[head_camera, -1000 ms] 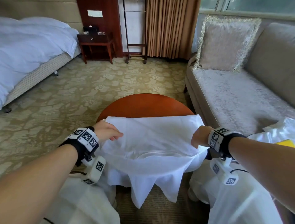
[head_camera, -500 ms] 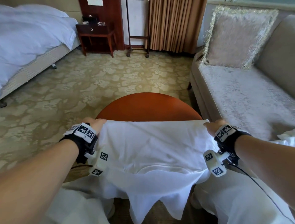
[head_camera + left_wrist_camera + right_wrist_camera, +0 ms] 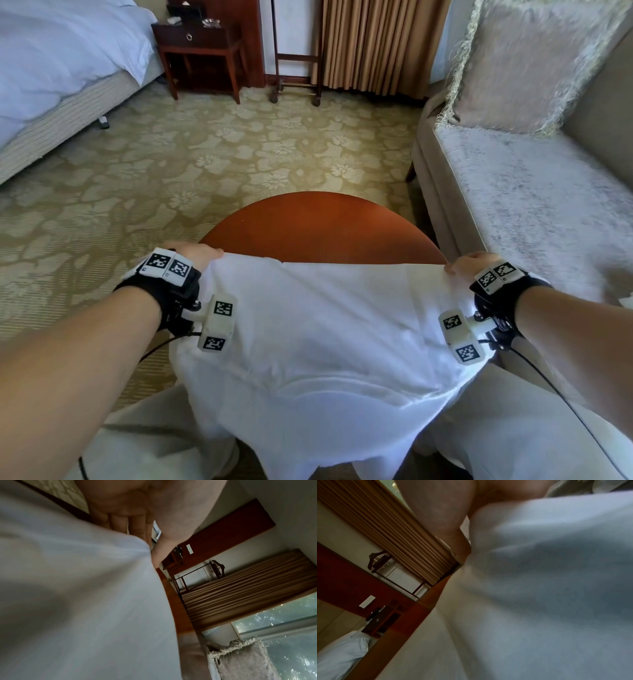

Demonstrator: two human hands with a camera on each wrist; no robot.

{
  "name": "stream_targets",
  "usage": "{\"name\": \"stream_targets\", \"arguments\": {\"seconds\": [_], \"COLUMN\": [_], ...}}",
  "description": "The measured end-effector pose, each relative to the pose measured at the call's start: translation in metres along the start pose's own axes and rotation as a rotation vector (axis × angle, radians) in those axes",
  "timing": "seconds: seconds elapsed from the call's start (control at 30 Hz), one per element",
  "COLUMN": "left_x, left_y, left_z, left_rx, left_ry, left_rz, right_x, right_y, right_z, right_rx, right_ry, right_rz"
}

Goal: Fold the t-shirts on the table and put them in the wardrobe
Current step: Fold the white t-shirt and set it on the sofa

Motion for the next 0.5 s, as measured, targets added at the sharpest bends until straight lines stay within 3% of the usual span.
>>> {"name": "stream_targets", "arguments": {"seconds": [0.1, 0.27, 0.5], "left_x": [0.004, 0.013, 0.007], "left_y": [-0.008, -0.015, -0.013], "left_z": [0.012, 0.038, 0.022], "left_rx": [-0.003, -0.011, 0.056], "left_ry": [0.013, 0.063, 0.202], "left_rz": [0.018, -0.011, -0.165], "right_x": [-0.004, -0.018, -0.026], "right_y": [-0.003, -0.005, 0.014], "right_z": [0.01, 0.008, 0.007], "right_rx": [-0.048, 0.058, 0.049], "right_ry": [-0.037, -0.081, -0.028], "right_rz": [0.018, 0.085, -0.027]}}
Point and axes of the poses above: each hand's wrist, its own z-axis towards the middle knuckle, its own y-axis out of the palm, x = y × z, the point moved 4 cm from there along z, towards the middle knuckle, and after that the axes turned 12 degrees about -x, right-handed, at the moved point
